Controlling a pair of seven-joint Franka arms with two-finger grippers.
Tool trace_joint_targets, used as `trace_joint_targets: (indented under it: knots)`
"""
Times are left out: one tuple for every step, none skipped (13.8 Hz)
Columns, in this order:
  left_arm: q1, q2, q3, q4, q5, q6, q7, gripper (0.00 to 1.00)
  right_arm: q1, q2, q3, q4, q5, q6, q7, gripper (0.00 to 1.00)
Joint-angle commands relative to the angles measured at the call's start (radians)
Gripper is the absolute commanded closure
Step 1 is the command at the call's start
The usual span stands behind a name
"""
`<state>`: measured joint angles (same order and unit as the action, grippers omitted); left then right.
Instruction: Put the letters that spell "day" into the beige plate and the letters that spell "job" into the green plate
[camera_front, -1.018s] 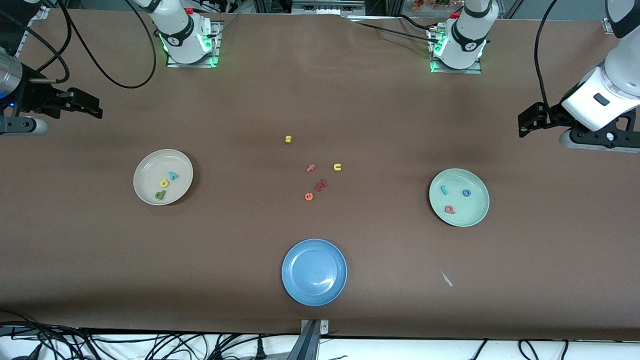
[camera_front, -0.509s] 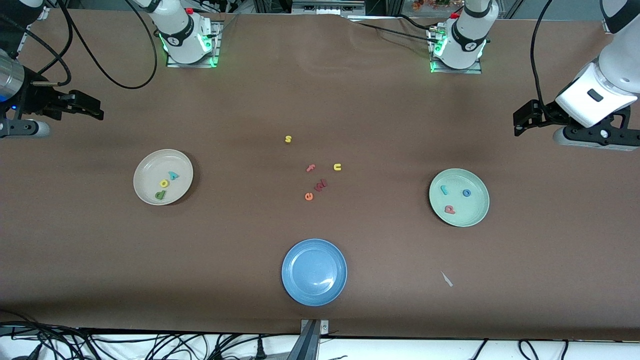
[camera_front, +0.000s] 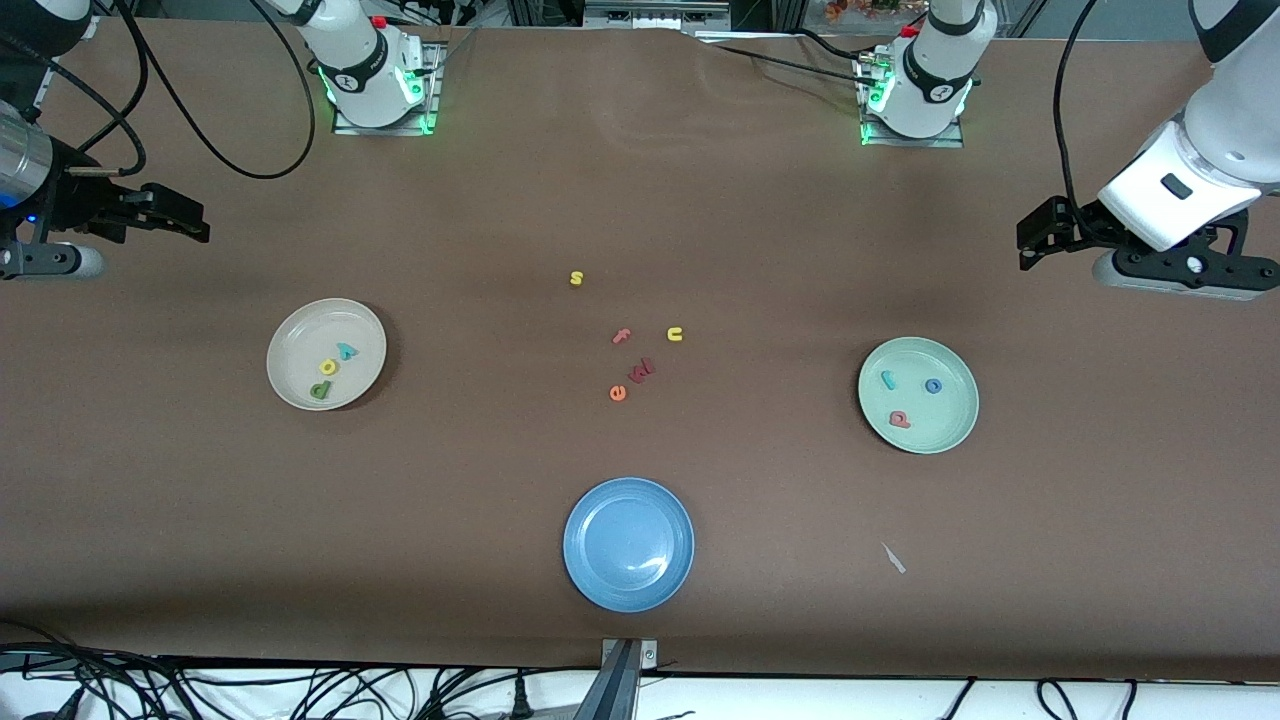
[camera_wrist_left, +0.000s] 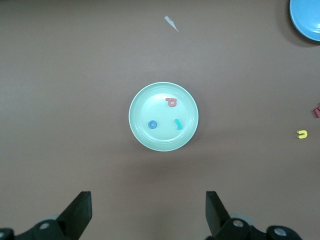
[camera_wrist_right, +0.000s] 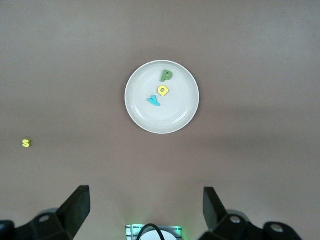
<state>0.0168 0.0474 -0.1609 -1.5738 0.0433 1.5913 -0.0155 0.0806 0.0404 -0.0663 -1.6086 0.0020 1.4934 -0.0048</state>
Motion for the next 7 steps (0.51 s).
trace_joint_targets:
  knots:
    - [0.0,-0.004,-0.006,0.017,0.012,-0.017,0.012,0.0,-0.01,0.01,0.01,0.026,0.019,-0.021,0.003,0.0]
    - [0.002,-0.003,-0.005,0.017,0.012,-0.017,0.011,0.0,-0.01,0.01,0.008,0.027,0.019,-0.021,0.003,0.0]
    - [0.002,-0.003,-0.005,0.024,0.012,-0.017,0.012,0.0,-0.01,0.01,0.008,0.027,0.019,-0.021,0.003,0.0]
    - [0.005,-0.003,-0.005,0.023,0.01,-0.019,0.012,0.0,-0.012,0.01,0.008,0.026,0.019,-0.021,0.003,0.0]
    - [0.005,-0.003,-0.005,0.024,0.012,-0.019,0.012,0.0,-0.012,0.01,0.008,0.026,0.019,-0.021,0.003,0.0]
    - [0.005,-0.003,-0.005,0.026,0.012,-0.018,0.012,0.0,-0.012,0.01,0.008,0.026,0.019,-0.021,0.003,0.0]
    - [0.005,-0.003,-0.005,0.026,0.01,-0.017,0.012,0.0,-0.012,0.01,0.008,0.026,0.019,-0.021,0.0,0.0]
